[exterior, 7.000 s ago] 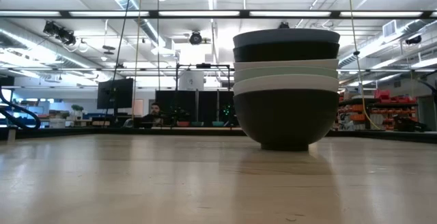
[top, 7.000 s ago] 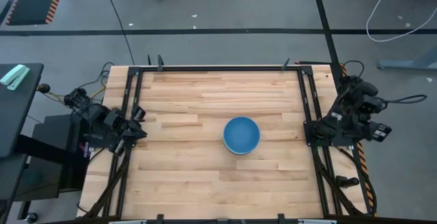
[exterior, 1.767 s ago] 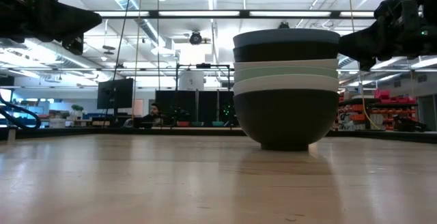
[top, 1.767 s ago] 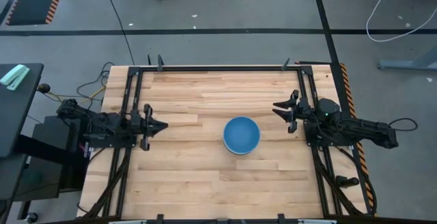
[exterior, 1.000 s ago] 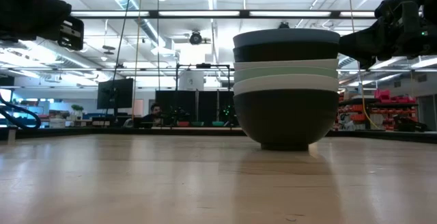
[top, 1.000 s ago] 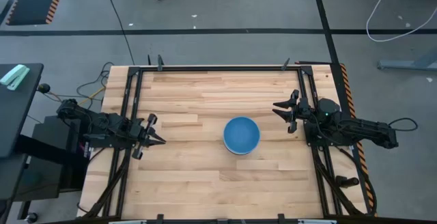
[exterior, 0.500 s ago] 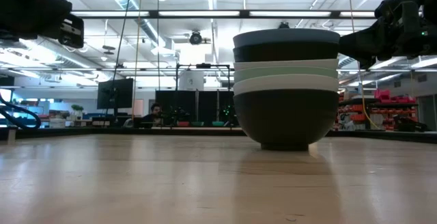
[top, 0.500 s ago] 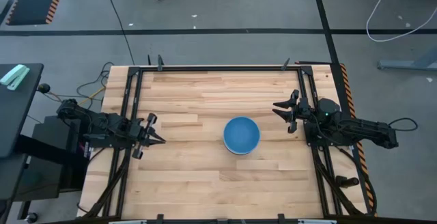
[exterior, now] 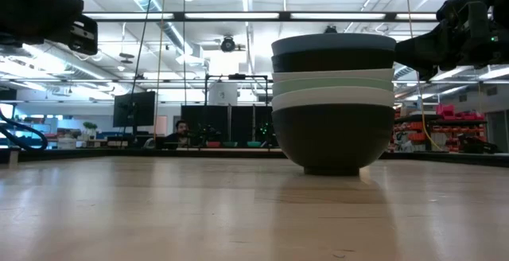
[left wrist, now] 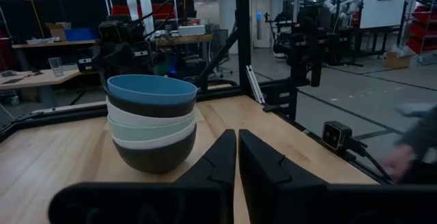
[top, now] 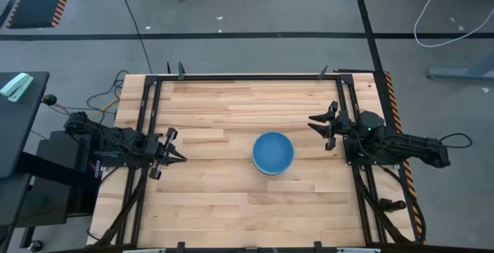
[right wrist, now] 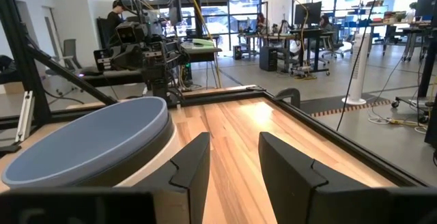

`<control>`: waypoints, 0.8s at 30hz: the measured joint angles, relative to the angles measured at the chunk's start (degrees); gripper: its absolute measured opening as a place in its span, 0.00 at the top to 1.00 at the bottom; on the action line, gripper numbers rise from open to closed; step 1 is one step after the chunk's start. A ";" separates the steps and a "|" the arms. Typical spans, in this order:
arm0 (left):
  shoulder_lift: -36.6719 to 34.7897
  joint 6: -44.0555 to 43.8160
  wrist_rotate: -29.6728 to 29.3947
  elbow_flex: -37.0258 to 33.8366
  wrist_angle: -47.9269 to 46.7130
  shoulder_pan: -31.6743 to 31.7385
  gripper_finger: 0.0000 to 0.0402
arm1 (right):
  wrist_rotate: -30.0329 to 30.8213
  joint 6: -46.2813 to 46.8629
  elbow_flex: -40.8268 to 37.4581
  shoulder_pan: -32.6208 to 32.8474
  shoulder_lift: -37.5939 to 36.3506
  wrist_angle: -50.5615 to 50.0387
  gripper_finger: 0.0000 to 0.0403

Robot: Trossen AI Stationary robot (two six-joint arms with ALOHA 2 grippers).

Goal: Nest bowls inside each other
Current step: Return to Home Position

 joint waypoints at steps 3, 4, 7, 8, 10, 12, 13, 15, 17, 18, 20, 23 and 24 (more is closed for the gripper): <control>0.00 0.00 0.01 0.00 0.02 0.00 0.94 | 0.00 0.00 0.00 0.00 0.00 0.00 0.67; 0.00 0.00 0.01 0.00 0.02 0.00 0.94 | 0.00 0.00 0.00 0.00 0.00 0.02 0.67; 0.00 0.00 0.01 0.00 0.04 0.00 0.93 | 0.00 0.00 0.00 0.00 0.00 0.00 0.67; 0.00 0.00 0.02 0.00 0.04 0.00 0.92 | 0.00 0.00 0.00 0.00 0.00 0.00 0.67; 0.00 -0.01 0.02 0.00 0.05 0.00 0.91 | 0.00 0.00 0.00 0.00 0.00 0.00 0.67; 0.00 -0.02 0.02 0.00 0.07 0.00 0.91 | 0.00 0.00 0.00 0.00 0.00 0.00 0.67; 0.00 -0.01 0.02 0.00 0.07 0.00 0.91 | 0.00 0.00 0.00 0.00 0.00 0.00 0.67; 0.00 -0.01 0.02 0.00 0.07 0.00 0.91 | 0.00 0.00 0.00 0.00 0.00 0.01 0.67; 0.00 -0.02 0.02 0.00 0.09 0.00 0.92 | 0.00 0.00 0.00 0.00 0.00 0.00 0.67; 0.00 -0.02 0.02 0.00 0.09 0.00 0.93 | 0.00 0.00 0.00 0.00 0.00 0.00 0.67; 0.00 -0.02 0.02 0.00 0.09 0.00 0.93 | 0.00 0.00 0.00 0.00 0.00 0.02 0.67; 0.00 -0.02 0.02 0.00 0.09 0.00 0.94 | 0.00 0.00 0.00 0.00 0.00 0.01 0.67; 0.00 -0.02 0.02 0.00 0.10 0.00 0.94 | 0.00 0.00 0.00 0.00 0.00 0.01 0.67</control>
